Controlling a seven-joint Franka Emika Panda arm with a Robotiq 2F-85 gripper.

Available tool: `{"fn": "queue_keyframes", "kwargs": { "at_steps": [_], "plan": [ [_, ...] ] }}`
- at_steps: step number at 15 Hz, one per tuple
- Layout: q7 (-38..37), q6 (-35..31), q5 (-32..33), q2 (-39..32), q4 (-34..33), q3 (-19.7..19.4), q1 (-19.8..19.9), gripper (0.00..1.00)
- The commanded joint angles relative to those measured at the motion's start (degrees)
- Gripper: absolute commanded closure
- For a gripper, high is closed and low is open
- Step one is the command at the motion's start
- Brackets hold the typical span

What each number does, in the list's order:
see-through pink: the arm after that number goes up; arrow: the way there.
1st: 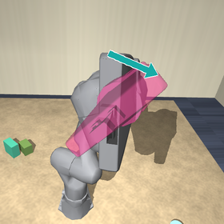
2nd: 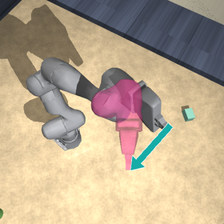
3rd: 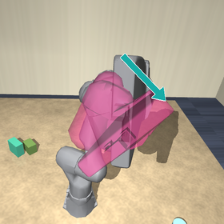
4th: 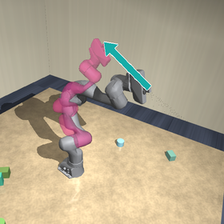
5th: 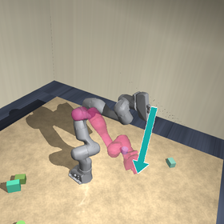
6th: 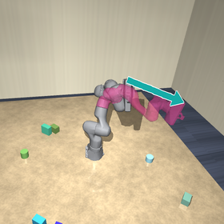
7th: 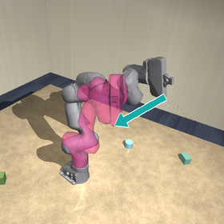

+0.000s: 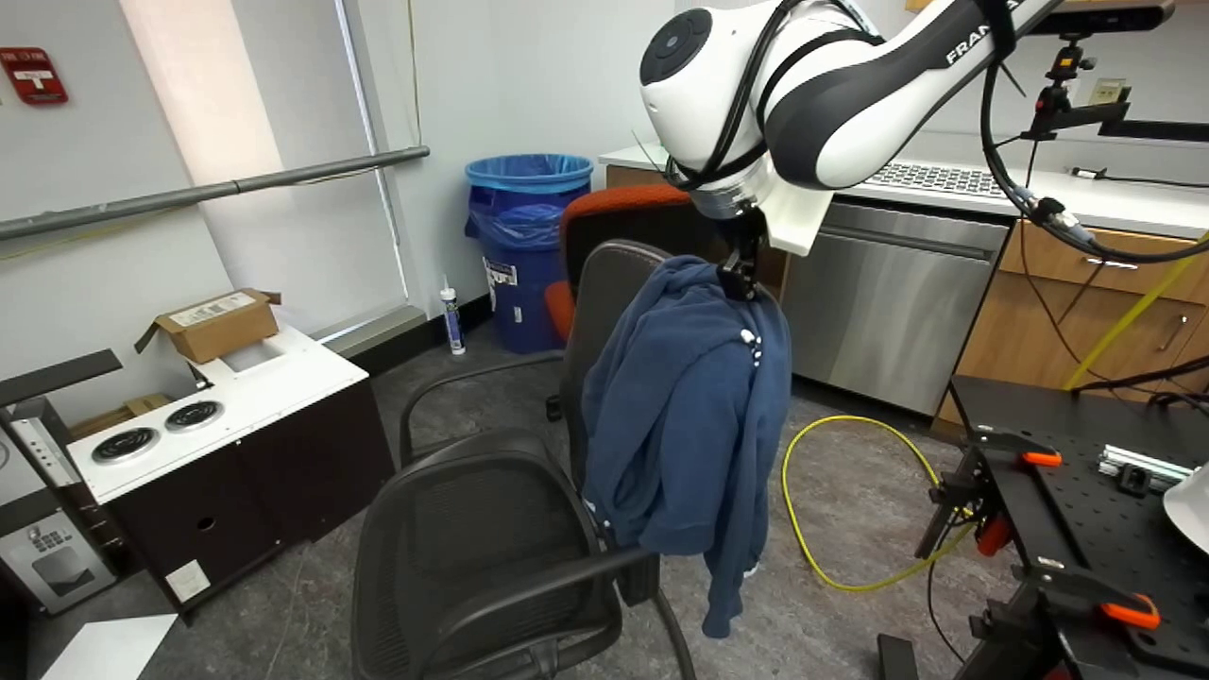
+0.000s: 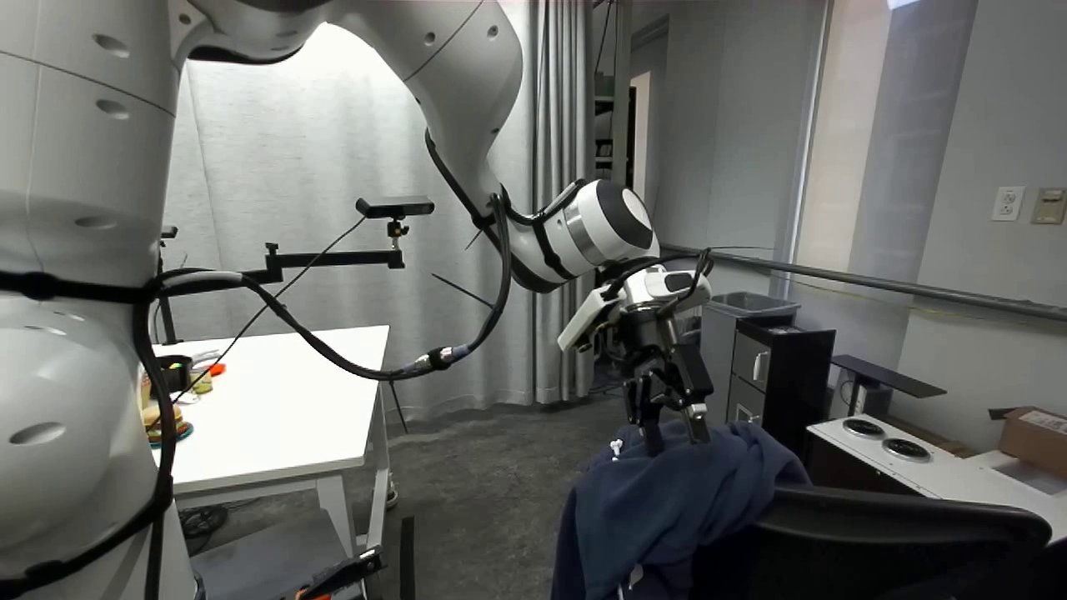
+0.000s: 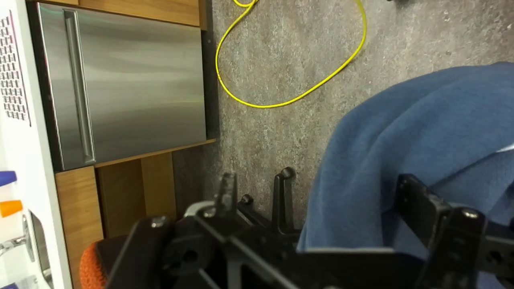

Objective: Stretch the hoodie on the backrest of the chair

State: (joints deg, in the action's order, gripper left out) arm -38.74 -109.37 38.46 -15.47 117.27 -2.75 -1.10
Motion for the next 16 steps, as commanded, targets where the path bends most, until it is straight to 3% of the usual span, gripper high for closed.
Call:
{"fn": "queue_keyframes", "kwargs": {
  "at_steps": [1,6,7,9,10,16],
  "plan": [
    [2.7,-0.5,-0.2,-2.7,-2.8,-1.1,0.4,0.00],
    [3.5,-0.1,-1.0,-4.4,-4.2,-2.0,0.4,0.00],
    [3.4,0.0,-1.1,-4.6,-4.4,-2.1,0.3,0.04],
    [3.5,0.0,-1.2,-4.9,-4.7,-2.1,0.3,0.28],
    [3.7,0.0,-1.2,-5.0,-4.8,-2.1,0.3,0.31],
    [4.4,-0.1,-1.2,-5.5,-5.3,-2.2,0.3,0.79]
  ]
}}
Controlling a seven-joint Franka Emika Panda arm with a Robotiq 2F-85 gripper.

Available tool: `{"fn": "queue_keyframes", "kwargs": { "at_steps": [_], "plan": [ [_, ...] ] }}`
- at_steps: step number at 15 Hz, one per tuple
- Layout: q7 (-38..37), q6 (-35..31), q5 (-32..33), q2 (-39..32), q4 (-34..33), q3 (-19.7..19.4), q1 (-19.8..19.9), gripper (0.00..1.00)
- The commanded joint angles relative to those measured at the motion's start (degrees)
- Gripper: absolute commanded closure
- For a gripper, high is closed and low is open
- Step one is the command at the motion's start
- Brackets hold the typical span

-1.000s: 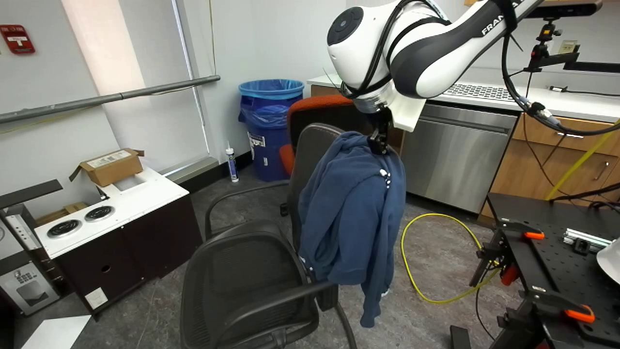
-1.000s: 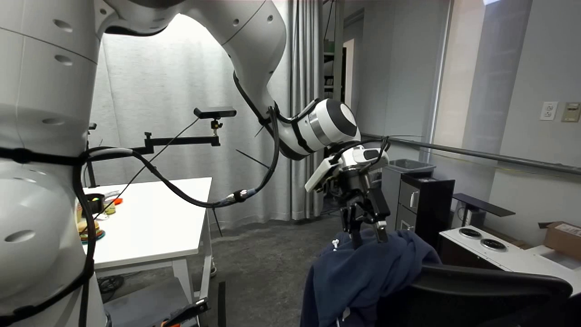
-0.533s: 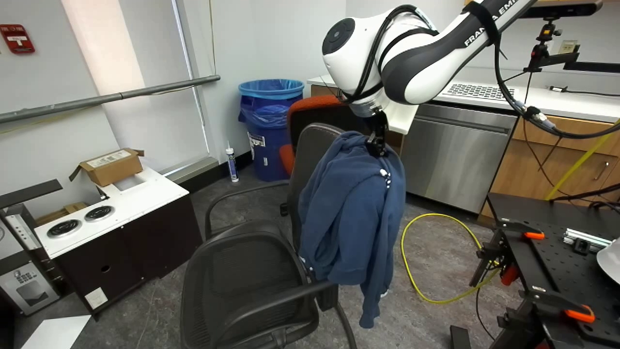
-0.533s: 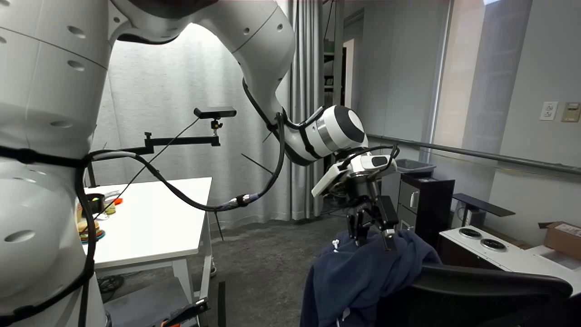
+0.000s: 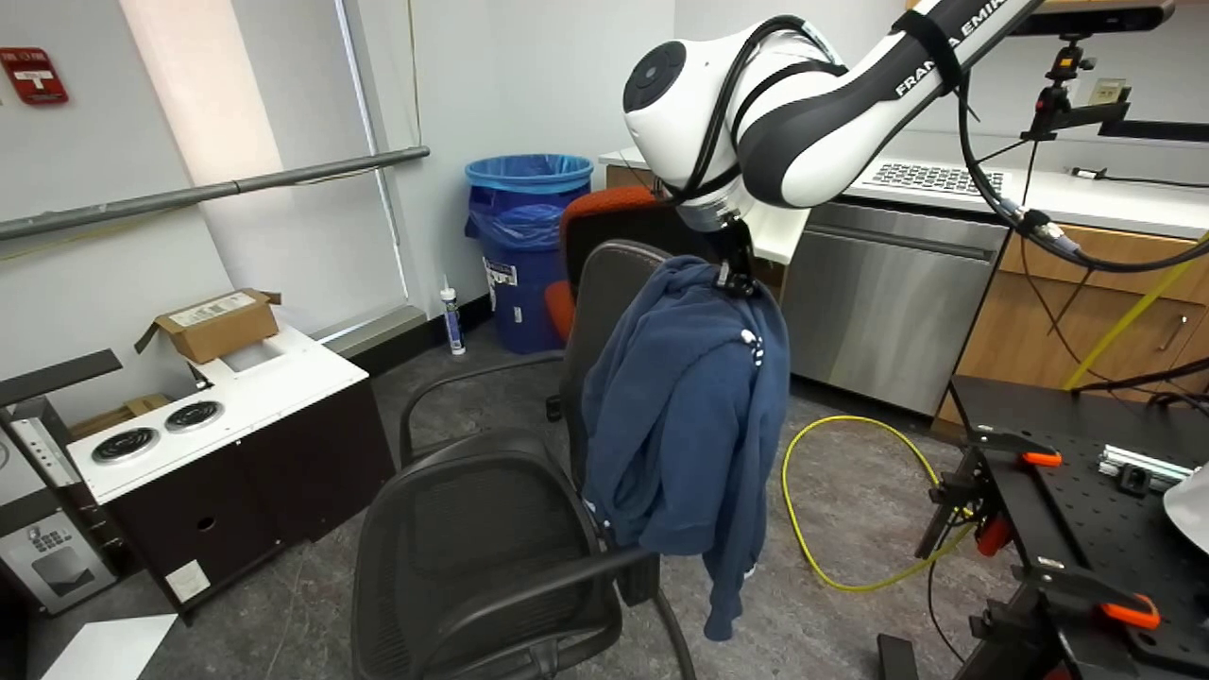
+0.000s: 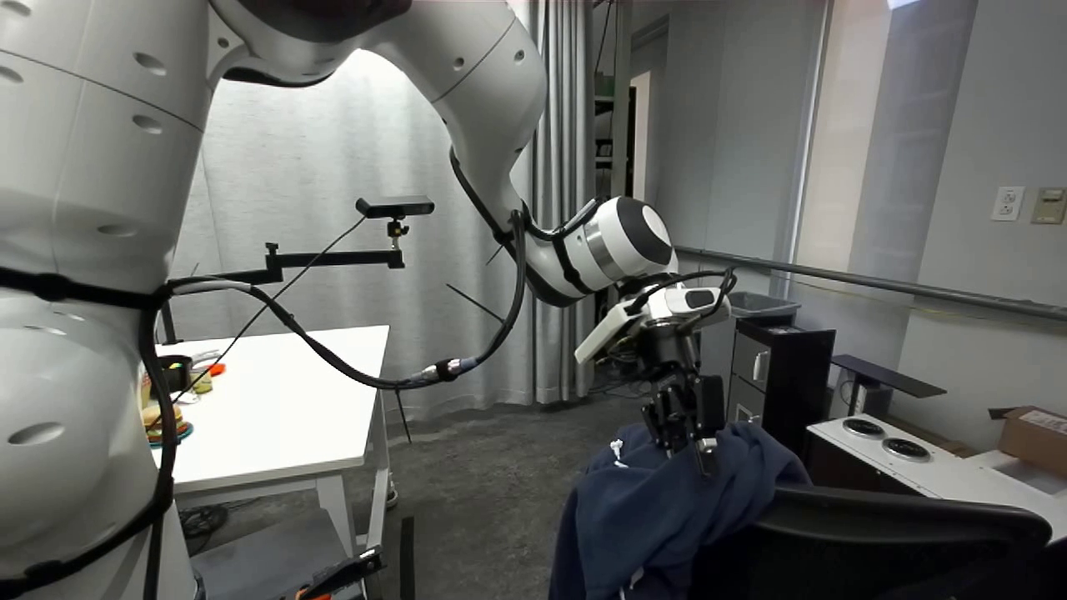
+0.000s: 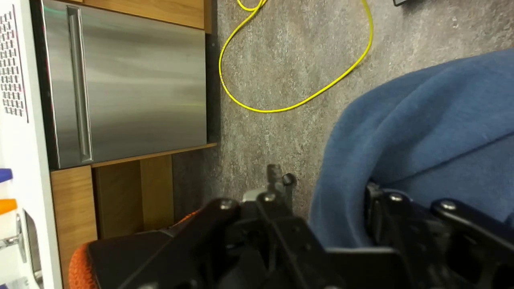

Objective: Stretch the hoodie on the backrest of the chair

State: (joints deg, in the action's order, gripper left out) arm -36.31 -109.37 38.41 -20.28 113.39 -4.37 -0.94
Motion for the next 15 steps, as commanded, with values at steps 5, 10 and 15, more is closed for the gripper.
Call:
{"fn": "queue_keyframes", "kwargs": {
  "at_steps": [5,10,15],
  "plan": [
    [1.6,-0.6,-0.9,-0.9,-1.6,-0.6,0.1,1.00],
    [2.2,-4.3,2.7,-0.8,-1.1,-1.0,0.0,0.99],
    [4.8,-9.3,8.2,-1.1,-0.9,-1.8,0.1,0.99]
  ]
}}
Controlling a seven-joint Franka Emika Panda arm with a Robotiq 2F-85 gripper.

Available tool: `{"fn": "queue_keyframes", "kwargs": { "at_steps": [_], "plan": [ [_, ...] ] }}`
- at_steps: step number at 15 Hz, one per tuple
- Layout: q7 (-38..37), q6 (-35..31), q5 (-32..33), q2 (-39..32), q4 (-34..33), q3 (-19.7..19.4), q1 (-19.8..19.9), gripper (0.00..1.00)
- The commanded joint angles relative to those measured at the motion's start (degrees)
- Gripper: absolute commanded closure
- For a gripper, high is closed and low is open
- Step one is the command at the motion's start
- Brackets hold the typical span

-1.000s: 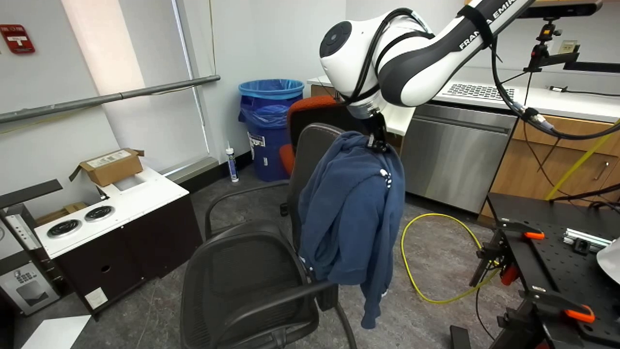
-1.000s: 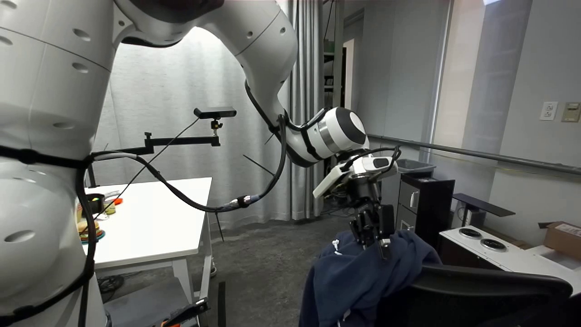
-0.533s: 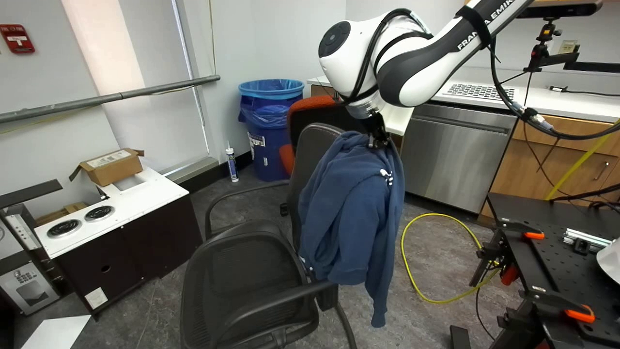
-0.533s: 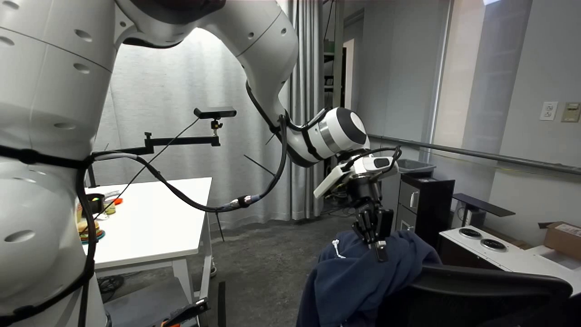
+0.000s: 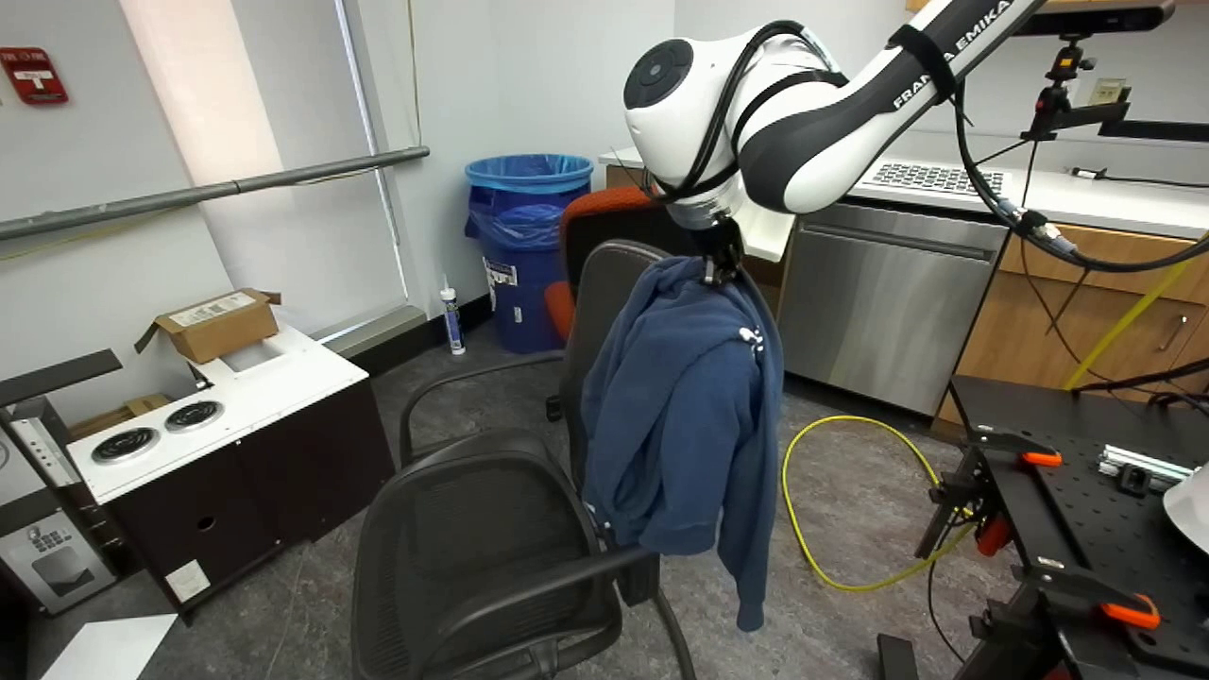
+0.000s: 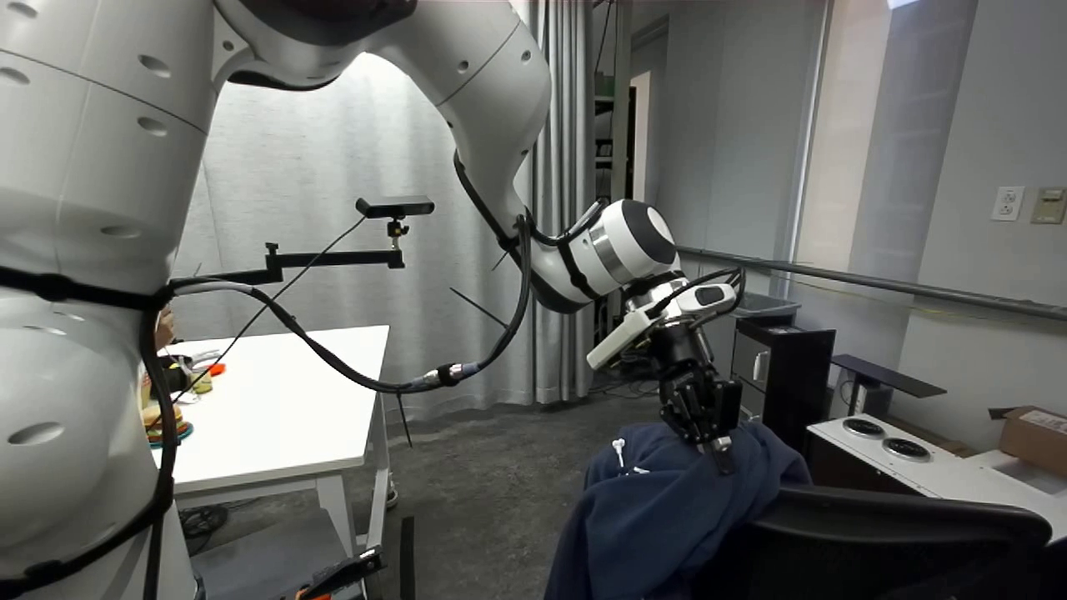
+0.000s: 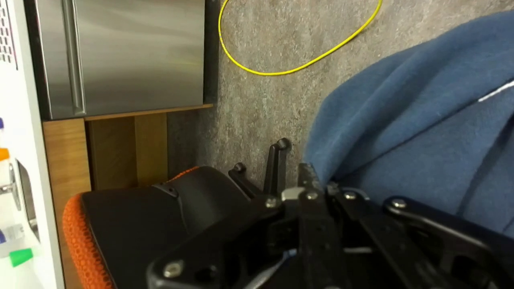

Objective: Stretch the hoodie on the backrest of the chair

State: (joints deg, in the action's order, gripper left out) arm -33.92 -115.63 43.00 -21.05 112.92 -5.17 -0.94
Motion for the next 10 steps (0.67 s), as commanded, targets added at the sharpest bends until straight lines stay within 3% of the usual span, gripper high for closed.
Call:
{"fn": "queue_keyframes", "kwargs": {
  "at_steps": [1,10],
  "plan": [
    [2.9,-3.3,4.6,-0.5,-0.5,-1.1,0.1,0.99],
    [5.6,-5.3,13.1,-0.7,-0.4,-1.1,0.4,0.99]
  ]
}}
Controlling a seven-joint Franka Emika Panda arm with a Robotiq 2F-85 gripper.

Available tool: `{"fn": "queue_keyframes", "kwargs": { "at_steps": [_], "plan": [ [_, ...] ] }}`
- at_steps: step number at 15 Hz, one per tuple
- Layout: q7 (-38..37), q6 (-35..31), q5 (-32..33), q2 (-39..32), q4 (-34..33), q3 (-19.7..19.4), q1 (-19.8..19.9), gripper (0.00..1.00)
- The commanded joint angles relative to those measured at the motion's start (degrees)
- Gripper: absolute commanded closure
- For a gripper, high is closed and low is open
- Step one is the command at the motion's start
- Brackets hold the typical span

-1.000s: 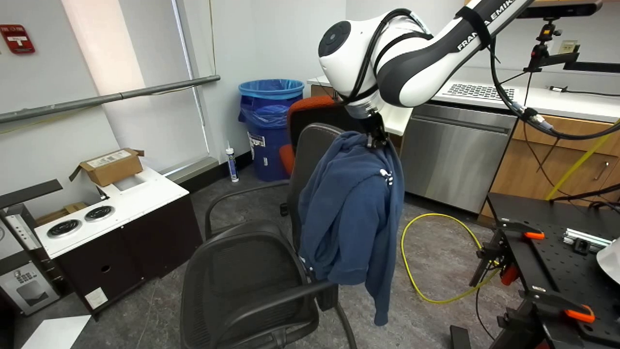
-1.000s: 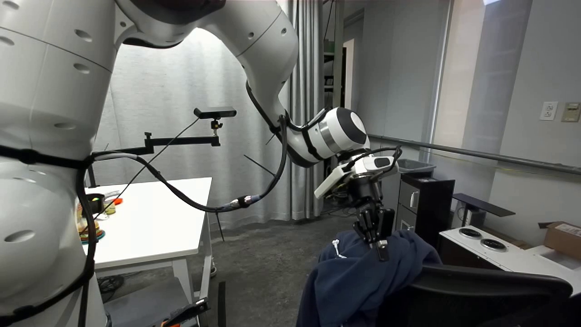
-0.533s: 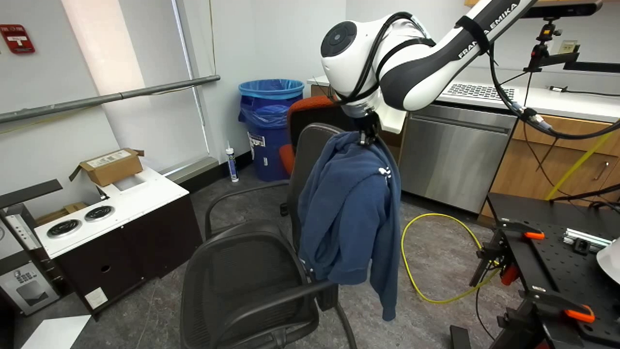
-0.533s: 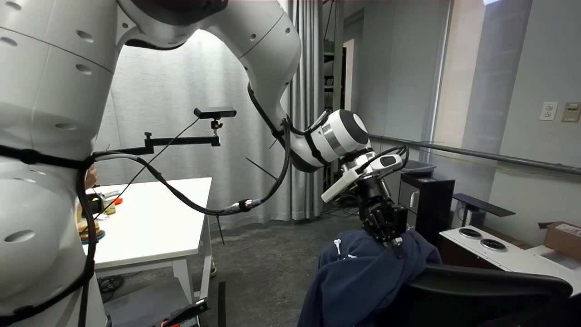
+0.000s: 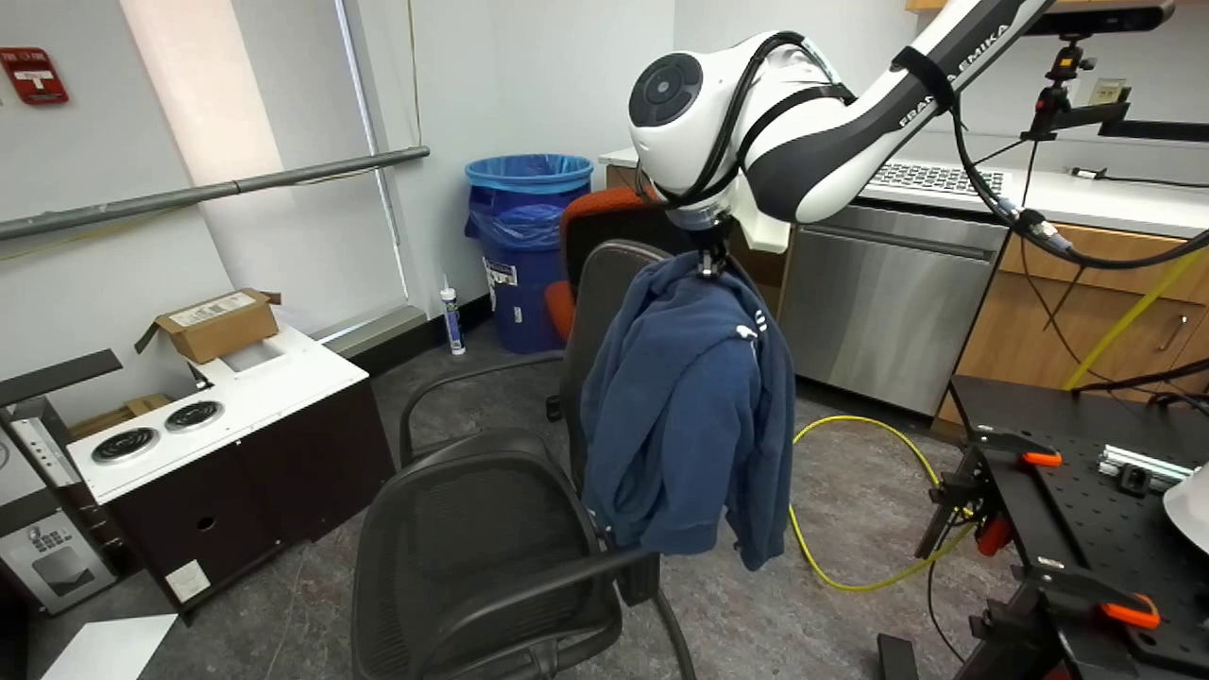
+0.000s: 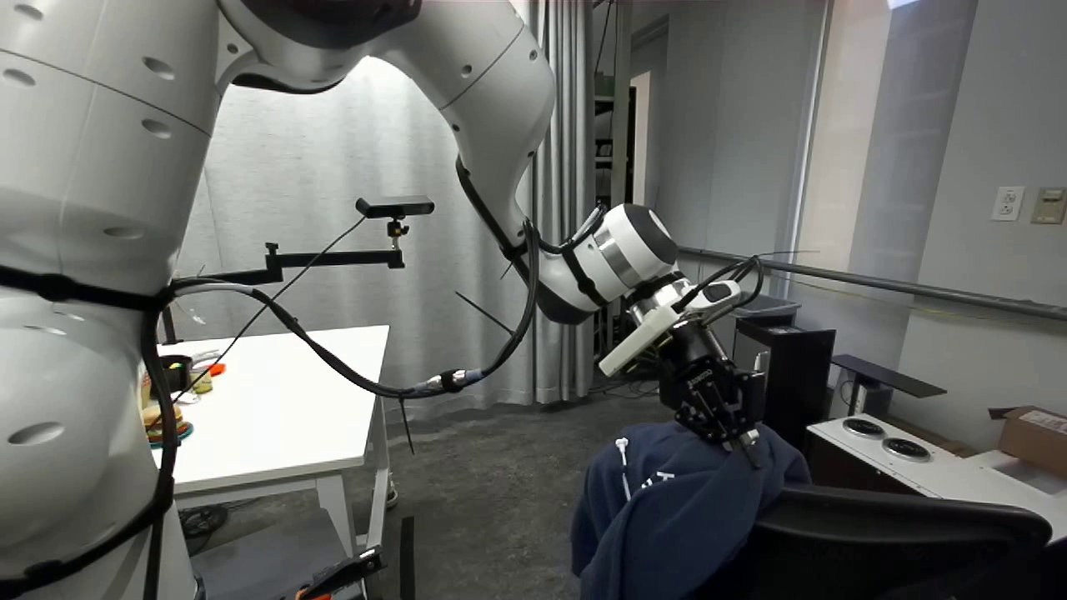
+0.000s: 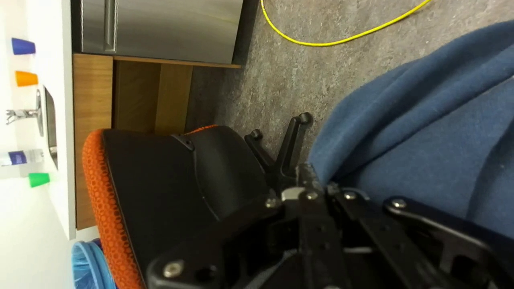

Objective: Stretch the hoodie on the backrest of the chair

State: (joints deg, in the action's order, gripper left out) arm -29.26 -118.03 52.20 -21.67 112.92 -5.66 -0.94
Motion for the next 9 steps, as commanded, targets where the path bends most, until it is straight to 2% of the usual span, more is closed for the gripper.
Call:
{"fn": "queue_keyframes", "kwargs": {
  "at_steps": [1,9],
  "plan": [
    [0.7,-3.5,4.7,-0.1,-0.4,-0.6,0.5,0.99],
    [1.4,-6.0,10.7,-0.3,-0.4,-0.4,1.0,0.99]
  ]
}}
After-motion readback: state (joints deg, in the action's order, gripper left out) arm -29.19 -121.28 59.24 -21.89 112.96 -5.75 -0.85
